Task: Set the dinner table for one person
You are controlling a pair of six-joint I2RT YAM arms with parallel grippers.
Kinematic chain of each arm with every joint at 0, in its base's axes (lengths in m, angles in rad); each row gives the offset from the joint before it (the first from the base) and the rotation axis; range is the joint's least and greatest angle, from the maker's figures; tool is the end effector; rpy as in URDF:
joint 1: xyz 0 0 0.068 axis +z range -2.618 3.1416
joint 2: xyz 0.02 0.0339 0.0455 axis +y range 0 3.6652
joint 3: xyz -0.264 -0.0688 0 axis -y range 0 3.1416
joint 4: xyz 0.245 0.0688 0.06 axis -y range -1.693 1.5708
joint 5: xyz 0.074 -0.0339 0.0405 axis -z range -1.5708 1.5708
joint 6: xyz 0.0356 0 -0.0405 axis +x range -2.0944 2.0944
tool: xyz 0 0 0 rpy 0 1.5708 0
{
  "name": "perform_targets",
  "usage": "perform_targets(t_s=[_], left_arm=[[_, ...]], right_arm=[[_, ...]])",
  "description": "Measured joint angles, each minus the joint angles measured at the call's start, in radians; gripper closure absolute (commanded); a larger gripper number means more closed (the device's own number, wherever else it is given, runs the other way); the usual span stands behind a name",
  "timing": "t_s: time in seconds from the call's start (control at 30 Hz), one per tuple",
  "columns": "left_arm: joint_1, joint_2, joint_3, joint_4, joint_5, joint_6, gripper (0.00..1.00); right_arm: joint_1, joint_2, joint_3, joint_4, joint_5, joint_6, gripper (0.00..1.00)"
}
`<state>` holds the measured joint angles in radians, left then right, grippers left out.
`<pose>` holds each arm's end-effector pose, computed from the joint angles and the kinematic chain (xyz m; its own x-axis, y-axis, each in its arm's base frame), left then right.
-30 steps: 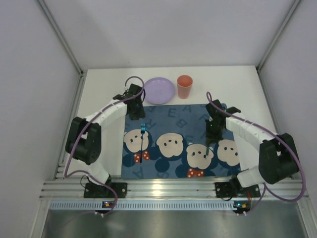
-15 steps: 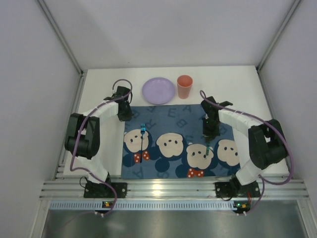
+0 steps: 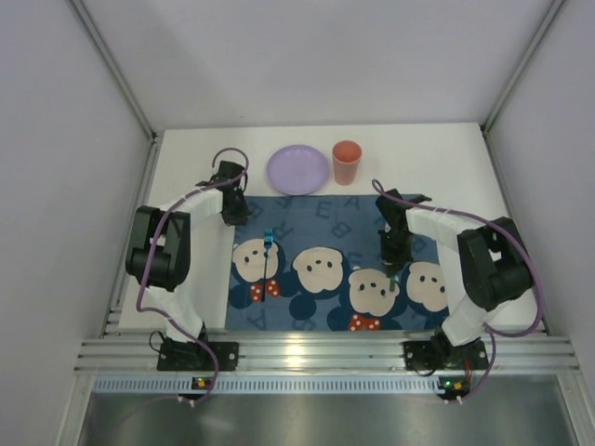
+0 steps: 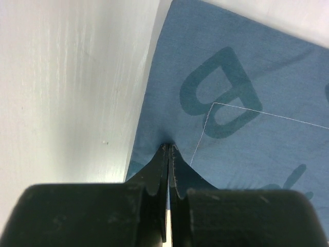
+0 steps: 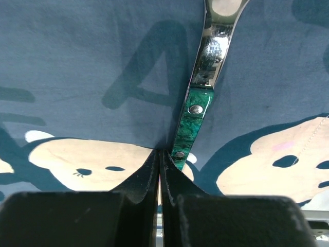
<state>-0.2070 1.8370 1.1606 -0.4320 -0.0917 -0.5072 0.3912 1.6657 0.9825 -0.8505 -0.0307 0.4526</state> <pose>0.3597 -0.0722 0.1637 -0.8456 -0.3167 -0.4297 -0.2815 0.9485 -0.1450 0.2556 0.1066 0.1587 -0.9979 0.0612 -0.0199 0.0603 0.9972 0.0438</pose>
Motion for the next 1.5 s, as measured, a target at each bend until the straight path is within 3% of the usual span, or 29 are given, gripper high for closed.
perform_targets(t_s=[0.47,0.63,0.73,0.8,0.83,0.9,1.03,1.13,1.5], left_arm=[[0.029,0.022,0.019,0.043,0.041,0.009,1.0],[0.03,0.017,0.019,0.037,0.038,0.004,1.0],[0.031,0.008,0.02,0.014,0.026,0.0,1.0],[0.034,-0.001,0.027,-0.011,0.023,-0.005,0.92],[0.035,-0.005,0.039,-0.023,0.024,-0.006,0.77],[0.038,-0.006,0.078,-0.034,0.029,-0.01,0.61],[0.041,0.013,0.217,-0.024,0.078,-0.032,0.47],[0.041,0.073,0.332,0.003,0.117,-0.052,0.42],[0.034,0.367,0.579,0.034,0.204,-0.12,0.43]], right_arm=[[-0.001,-0.003,-0.016,-0.006,-0.069,-0.001,1.0],[0.0,-0.034,0.071,-0.059,-0.147,-0.006,0.79],[0.0,-0.076,0.177,-0.092,-0.18,-0.016,0.73],[-0.001,-0.098,0.237,-0.106,-0.192,-0.023,0.71],[0.0,-0.109,0.264,-0.116,-0.198,-0.026,0.69],[0.0,-0.127,0.291,-0.127,-0.203,-0.031,0.67],[0.0,-0.143,0.295,-0.161,-0.207,-0.035,0.68],[0.0,-0.144,0.288,-0.175,-0.207,-0.041,0.68],[-0.003,-0.153,0.267,-0.203,-0.18,-0.061,0.68]])
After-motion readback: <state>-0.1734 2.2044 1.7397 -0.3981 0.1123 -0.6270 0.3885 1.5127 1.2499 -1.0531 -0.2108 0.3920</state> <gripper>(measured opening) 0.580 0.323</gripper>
